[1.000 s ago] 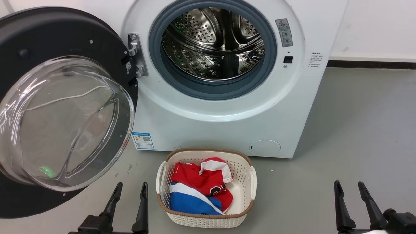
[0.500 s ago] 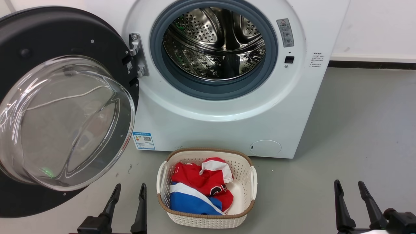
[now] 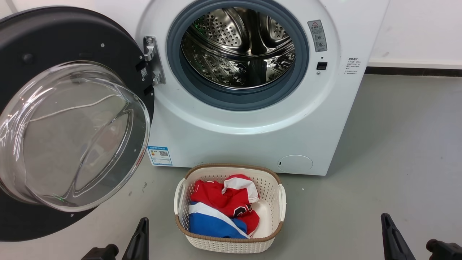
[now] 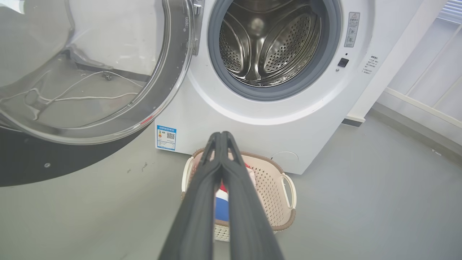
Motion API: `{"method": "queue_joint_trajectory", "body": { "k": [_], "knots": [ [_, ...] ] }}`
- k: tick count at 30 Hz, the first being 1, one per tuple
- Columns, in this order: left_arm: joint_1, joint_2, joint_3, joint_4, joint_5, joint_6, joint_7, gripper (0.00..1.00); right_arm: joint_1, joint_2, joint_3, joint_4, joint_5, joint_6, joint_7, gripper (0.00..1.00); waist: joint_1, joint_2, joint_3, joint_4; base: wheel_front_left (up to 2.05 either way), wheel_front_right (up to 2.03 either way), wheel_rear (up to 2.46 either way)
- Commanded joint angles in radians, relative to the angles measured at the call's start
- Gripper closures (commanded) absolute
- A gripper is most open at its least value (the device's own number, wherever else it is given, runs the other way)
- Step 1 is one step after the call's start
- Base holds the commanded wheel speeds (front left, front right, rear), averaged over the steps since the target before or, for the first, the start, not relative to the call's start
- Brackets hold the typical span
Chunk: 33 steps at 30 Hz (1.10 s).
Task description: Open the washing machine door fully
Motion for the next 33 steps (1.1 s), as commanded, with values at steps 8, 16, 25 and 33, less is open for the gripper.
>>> {"method": "queue_joint_trajectory", "body": {
  "k": [8, 16, 25, 33],
  "knots": [
    [-0.054, 0.007, 0.014, 0.002, -0.174, -0.005, 0.037, 1.0, -0.052, 0.0, -0.008, -0.007, 0.162, 0.0, 0.041, 1.0, 0.0, -0.0001, 0.003, -0.004, 0.0, 0.0, 0.0],
    [-0.08, 0.01, 0.024, 0.013, -0.311, -0.008, 0.068, 1.0, -0.077, 0.0, -0.013, 0.0, 0.291, 0.0, 0.075, 1.0, 0.0, -0.0001, 0.007, -0.008, 0.0, 0.0, 0.0],
    [-0.105, 0.012, 0.035, 0.023, -0.451, -0.01, 0.102, 1.0, -0.103, 0.0, -0.018, 0.007, 0.423, 0.0, 0.11, 1.0, 0.0, -0.0001, 0.011, -0.013, 0.0, 0.0, 0.0],
    [-0.125, 0.013, 0.045, 0.031, -0.564, -0.012, 0.129, 1.0, -0.124, 0.0, -0.022, 0.014, 0.529, 0.0, 0.139, 1.0, 0.0, -0.0001, 0.014, -0.017, 0.0, 0.0, 0.0]
  ]
}}
